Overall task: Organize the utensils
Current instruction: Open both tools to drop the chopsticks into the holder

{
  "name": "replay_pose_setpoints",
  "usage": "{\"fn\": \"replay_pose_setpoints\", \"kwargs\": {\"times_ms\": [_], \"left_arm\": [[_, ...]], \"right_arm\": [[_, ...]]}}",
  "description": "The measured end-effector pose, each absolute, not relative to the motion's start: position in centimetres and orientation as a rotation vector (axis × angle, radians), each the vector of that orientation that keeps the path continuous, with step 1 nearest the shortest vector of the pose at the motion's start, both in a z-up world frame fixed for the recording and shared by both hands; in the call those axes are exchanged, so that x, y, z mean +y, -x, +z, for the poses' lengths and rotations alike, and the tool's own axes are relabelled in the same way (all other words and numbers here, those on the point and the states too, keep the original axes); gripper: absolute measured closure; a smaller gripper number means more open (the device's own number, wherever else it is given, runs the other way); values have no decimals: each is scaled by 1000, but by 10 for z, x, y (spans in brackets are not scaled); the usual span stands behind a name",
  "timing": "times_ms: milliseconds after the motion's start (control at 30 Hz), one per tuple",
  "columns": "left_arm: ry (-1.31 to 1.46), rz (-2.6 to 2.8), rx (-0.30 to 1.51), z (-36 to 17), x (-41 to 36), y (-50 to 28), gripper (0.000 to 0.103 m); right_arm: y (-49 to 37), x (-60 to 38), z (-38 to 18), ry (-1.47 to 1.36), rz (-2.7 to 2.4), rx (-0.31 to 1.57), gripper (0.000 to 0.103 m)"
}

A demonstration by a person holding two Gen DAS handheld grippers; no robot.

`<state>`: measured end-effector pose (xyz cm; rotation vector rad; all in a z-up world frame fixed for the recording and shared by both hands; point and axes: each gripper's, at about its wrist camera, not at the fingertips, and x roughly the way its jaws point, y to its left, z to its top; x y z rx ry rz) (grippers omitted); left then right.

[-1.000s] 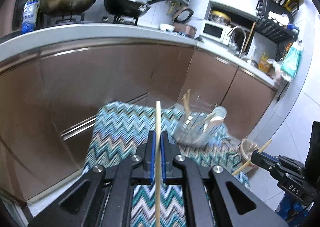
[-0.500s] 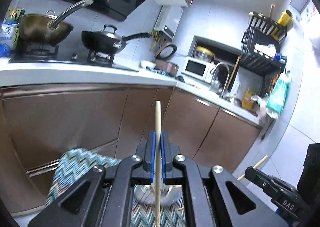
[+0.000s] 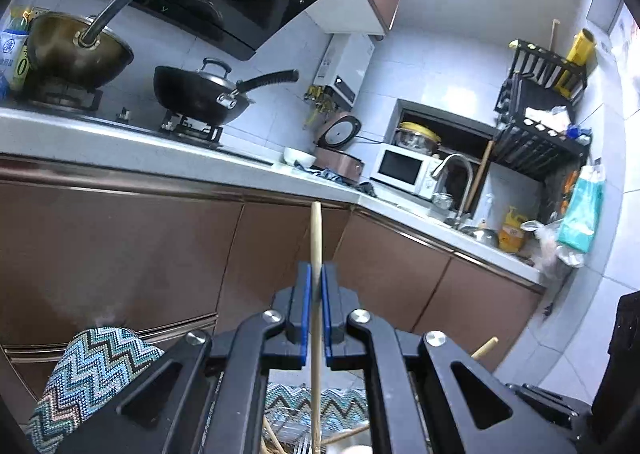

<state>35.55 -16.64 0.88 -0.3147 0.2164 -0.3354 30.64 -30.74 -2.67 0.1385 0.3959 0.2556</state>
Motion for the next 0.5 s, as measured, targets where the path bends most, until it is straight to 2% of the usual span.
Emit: {"fn": "replay_pose_setpoints", "kwargs": {"times_ms": [367,500], "left_arm": [[293,-277,230,-33,-176,-391,97],[280,-279,230,-27,-168,-385,95]], "right_arm": [[-329,-301,-66,-79,209,484,96],[-324,-301,-63,-85,198,473,88]]}}
